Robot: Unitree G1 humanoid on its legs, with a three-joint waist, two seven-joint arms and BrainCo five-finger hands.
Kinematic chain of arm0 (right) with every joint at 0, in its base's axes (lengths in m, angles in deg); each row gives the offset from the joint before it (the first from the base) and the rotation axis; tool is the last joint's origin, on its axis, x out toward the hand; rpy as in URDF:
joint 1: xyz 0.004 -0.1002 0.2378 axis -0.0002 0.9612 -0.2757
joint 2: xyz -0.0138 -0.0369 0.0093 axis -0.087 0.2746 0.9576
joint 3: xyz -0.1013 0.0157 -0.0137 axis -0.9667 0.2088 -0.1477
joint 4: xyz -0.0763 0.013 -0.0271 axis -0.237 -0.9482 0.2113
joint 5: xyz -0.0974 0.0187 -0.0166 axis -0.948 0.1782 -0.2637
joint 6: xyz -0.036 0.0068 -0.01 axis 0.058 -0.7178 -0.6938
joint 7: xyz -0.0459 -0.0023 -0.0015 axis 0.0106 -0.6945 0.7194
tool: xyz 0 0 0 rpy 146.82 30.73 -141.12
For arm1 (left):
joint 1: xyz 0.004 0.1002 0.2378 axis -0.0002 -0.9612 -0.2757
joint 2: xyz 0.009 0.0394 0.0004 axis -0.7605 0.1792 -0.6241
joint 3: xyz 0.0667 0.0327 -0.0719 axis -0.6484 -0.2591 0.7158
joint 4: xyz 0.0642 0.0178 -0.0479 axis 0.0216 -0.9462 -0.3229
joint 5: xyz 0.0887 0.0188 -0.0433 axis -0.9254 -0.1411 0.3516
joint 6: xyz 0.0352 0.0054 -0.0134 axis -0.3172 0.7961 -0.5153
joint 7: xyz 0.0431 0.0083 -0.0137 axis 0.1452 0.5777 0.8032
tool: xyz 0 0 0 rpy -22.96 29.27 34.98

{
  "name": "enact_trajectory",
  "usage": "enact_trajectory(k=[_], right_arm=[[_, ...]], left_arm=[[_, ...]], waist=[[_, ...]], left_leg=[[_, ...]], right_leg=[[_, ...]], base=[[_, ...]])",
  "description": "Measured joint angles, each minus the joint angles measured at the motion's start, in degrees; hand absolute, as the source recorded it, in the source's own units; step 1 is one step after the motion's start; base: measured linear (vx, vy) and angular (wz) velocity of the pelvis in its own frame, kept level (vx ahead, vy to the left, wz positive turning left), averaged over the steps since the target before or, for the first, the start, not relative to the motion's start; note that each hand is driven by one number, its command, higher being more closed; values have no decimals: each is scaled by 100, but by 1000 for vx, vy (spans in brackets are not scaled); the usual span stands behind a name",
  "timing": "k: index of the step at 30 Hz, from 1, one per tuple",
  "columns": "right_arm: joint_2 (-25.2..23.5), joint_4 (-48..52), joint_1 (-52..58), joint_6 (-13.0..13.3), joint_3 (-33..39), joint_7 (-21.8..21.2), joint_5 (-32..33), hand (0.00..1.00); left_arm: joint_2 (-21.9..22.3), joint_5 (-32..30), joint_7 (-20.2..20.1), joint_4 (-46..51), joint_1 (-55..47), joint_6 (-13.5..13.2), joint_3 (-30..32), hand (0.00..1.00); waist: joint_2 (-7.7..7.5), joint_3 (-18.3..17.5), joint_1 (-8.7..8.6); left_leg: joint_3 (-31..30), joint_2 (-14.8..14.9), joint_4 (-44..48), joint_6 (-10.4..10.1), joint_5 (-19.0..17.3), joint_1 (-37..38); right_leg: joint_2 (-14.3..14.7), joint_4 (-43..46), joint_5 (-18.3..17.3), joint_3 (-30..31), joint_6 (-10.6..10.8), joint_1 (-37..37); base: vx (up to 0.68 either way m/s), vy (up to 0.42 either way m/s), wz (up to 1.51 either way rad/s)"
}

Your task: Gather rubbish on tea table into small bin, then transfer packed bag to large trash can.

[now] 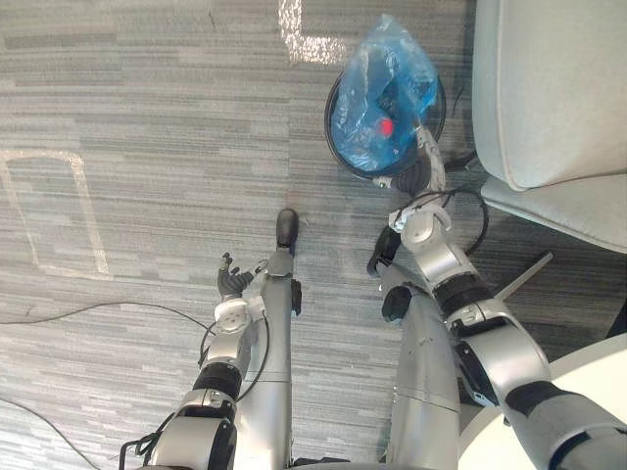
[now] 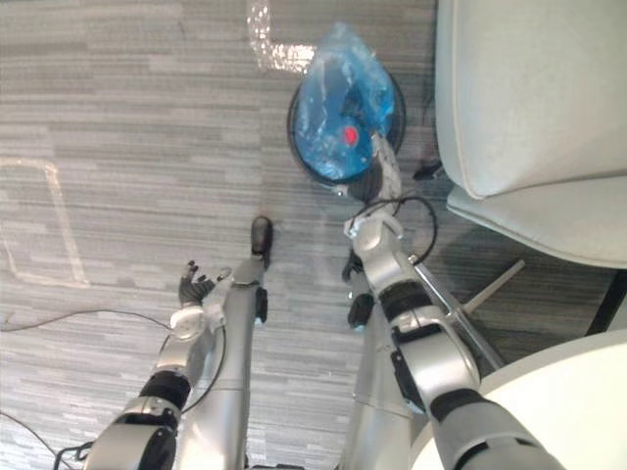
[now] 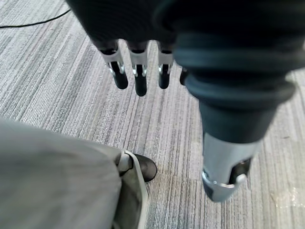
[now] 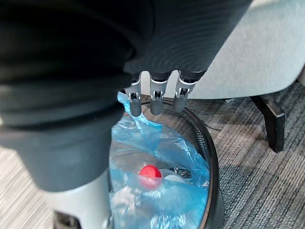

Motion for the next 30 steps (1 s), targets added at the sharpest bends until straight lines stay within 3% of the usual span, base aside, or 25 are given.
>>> enact_trajectory(k=[8,12,19,20,30], right_arm=[[56,-389,-694,0,62,-3,374,0],[118,-791,-1053,-37,61,-49,395,0],[237,-921,-1463,-48,52,-129,742,0],[223,-946,-1517,-48,50,-137,845,100],[41,-833,-1639,117,53,-243,1578,100]], left_arm=[[47,148,2,272,20,-111,-80,0],[109,233,9,488,91,-160,-226,0],[233,356,100,799,87,-206,-305,0],[234,387,101,843,87,-213,-306,0],[256,460,94,1064,88,-223,-291,0]], waist=[[5,-1,7],[16,6,101],[35,15,221],[35,16,224],[110,54,264]], left_leg=[[-196,-166,109,-18,10,-355],[-351,-297,217,-55,32,-636],[-482,-500,310,-73,42,-937],[-490,-526,329,-75,43,-990],[-504,-587,538,-64,24,-1228]], right_leg=[[-205,372,-321,-168,48,-314],[-358,650,-437,-285,1,-537],[-536,969,-656,-275,111,-821],[-551,1011,-662,-268,110,-874],[-527,1244,-833,-55,196,-1093]], base=[[4,-15,22],[-3,-13,29],[-2,-4,24],[-15,3,14],[-25,9,7]])
